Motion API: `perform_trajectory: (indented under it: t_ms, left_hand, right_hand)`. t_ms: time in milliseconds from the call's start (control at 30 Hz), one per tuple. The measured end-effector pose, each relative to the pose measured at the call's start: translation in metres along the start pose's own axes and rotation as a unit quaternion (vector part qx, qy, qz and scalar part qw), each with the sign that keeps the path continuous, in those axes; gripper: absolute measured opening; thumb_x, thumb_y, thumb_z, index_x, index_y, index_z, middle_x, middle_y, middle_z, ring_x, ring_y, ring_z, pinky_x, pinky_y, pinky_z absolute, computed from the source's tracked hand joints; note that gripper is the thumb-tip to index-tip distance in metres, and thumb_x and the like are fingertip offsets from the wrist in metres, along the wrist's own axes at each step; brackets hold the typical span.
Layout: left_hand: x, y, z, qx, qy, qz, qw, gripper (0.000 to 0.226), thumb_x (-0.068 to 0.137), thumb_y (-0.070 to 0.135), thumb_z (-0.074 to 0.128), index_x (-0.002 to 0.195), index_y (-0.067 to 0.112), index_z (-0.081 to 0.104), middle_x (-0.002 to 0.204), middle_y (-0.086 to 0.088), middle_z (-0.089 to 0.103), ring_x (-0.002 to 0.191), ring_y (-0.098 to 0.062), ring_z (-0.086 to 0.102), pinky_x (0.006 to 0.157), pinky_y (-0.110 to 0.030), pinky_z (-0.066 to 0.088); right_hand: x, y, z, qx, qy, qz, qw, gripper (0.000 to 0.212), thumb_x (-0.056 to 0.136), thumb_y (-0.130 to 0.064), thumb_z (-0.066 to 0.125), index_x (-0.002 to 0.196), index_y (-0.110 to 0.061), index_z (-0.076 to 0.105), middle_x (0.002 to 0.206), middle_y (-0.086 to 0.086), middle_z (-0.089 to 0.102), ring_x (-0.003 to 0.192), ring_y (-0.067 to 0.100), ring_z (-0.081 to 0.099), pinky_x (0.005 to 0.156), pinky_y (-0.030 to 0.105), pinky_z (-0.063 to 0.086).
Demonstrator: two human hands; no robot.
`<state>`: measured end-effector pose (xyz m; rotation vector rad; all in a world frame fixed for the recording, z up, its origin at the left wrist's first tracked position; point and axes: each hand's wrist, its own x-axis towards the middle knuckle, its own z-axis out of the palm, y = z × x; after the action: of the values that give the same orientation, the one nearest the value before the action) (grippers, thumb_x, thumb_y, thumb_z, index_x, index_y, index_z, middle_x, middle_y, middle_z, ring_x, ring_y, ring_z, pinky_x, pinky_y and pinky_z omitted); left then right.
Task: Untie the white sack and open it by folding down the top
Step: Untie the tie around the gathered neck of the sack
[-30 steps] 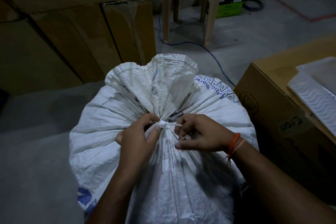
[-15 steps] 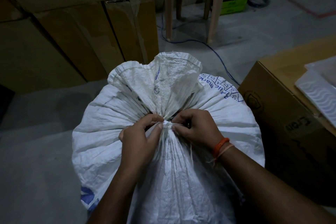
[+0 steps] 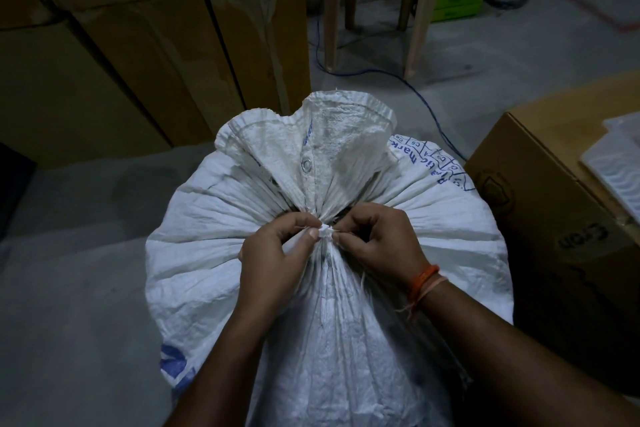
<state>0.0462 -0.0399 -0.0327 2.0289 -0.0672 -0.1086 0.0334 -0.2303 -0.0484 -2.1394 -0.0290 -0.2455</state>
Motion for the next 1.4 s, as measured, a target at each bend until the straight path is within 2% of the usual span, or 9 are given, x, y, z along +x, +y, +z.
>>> perform_trajectory:
  t_ms: [167, 433, 600, 700, 867, 1033, 1267, 1400]
  left_hand:
    - [0.000, -0.003, 0.001, -0.002, -0.005, 0.003, 1.000, 0.012, 0.097, 0.017, 0.080, 0.096, 0.029, 0.084, 0.099, 0.017, 0.084, 0.104, 0.003, 0.076, 0.100, -0.033, 0.059]
    - [0.002, -0.008, 0.004, 0.000, -0.005, 0.007, 1.000, 0.013, 0.096, 0.017, 0.080, 0.096, 0.029, 0.085, 0.099, 0.015, 0.084, 0.105, 0.002, 0.076, 0.099, -0.029, 0.059]
    - [0.002, -0.009, 0.002, -0.020, -0.011, 0.003, 1.000, 0.013, 0.097, 0.018, 0.080, 0.097, 0.030, 0.084, 0.100, 0.015, 0.084, 0.105, 0.000, 0.077, 0.101, -0.035, 0.061]
    - [0.003, -0.010, 0.001, -0.036, -0.017, 0.001, 0.999, 0.014, 0.098, 0.017, 0.080, 0.096, 0.030, 0.084, 0.100, 0.015, 0.084, 0.105, -0.003, 0.078, 0.101, -0.039, 0.061]
    - [0.004, -0.011, -0.002, -0.044, -0.029, 0.002, 0.999, 0.014, 0.097, 0.015, 0.080, 0.094, 0.028, 0.083, 0.101, 0.014, 0.084, 0.106, 0.000, 0.077, 0.101, -0.031, 0.058]
    - [0.006, -0.016, -0.001, -0.039, -0.027, 0.001, 0.999, 0.018, 0.097, 0.012, 0.079, 0.093, 0.029, 0.083, 0.100, 0.011, 0.084, 0.105, -0.003, 0.078, 0.100, -0.036, 0.060]
    - [0.005, -0.016, 0.000, -0.042, -0.025, 0.002, 0.999, 0.019, 0.097, 0.013, 0.079, 0.092, 0.030, 0.083, 0.102, 0.013, 0.084, 0.108, -0.001, 0.077, 0.102, -0.034, 0.059]
    - [0.005, -0.016, 0.001, -0.036, -0.030, 0.007, 0.999, 0.020, 0.097, 0.011, 0.078, 0.092, 0.030, 0.083, 0.101, 0.012, 0.084, 0.107, -0.001, 0.077, 0.102, -0.033, 0.059]
  right_hand:
    - [0.000, 0.001, 0.002, 0.004, 0.001, 0.005, 1.000, 0.011, 0.074, -0.015, 0.086, 0.070, -0.018, 0.076, 0.068, -0.008, 0.070, 0.067, 0.005, 0.065, 0.060, 0.013, 0.043]
    - [0.000, 0.001, 0.007, 0.005, 0.010, 0.015, 1.000, 0.010, 0.076, -0.018, 0.087, 0.071, -0.019, 0.078, 0.070, -0.007, 0.073, 0.067, 0.005, 0.067, 0.062, 0.025, 0.052]
    - [0.000, -0.004, 0.003, -0.003, -0.004, 0.018, 1.000, 0.007, 0.077, -0.019, 0.086, 0.076, -0.021, 0.080, 0.069, -0.014, 0.073, 0.069, 0.001, 0.069, 0.061, 0.010, 0.045]
    - [0.002, -0.006, -0.005, 0.001, -0.021, 0.025, 0.999, 0.009, 0.077, -0.019, 0.086, 0.076, -0.022, 0.078, 0.066, -0.014, 0.072, 0.064, -0.004, 0.067, 0.061, 0.010, 0.045]
    - [0.003, -0.007, -0.010, 0.006, -0.041, 0.023, 0.999, 0.009, 0.075, -0.011, 0.086, 0.074, -0.016, 0.080, 0.065, -0.018, 0.069, 0.067, -0.008, 0.067, 0.061, 0.005, 0.043]
    - [0.001, -0.005, -0.004, 0.000, -0.022, 0.011, 1.000, 0.010, 0.074, -0.009, 0.086, 0.073, -0.016, 0.079, 0.072, -0.007, 0.076, 0.075, 0.003, 0.070, 0.062, 0.005, 0.043]
    - [0.001, -0.003, -0.001, 0.004, -0.029, 0.025, 0.999, 0.010, 0.074, -0.011, 0.086, 0.074, -0.018, 0.080, 0.072, -0.008, 0.077, 0.071, 0.004, 0.071, 0.063, 0.011, 0.047]
    - [0.002, -0.003, 0.000, 0.000, -0.034, 0.033, 0.999, 0.008, 0.073, -0.012, 0.087, 0.075, -0.018, 0.081, 0.072, -0.007, 0.077, 0.071, 0.002, 0.070, 0.064, 0.010, 0.047]
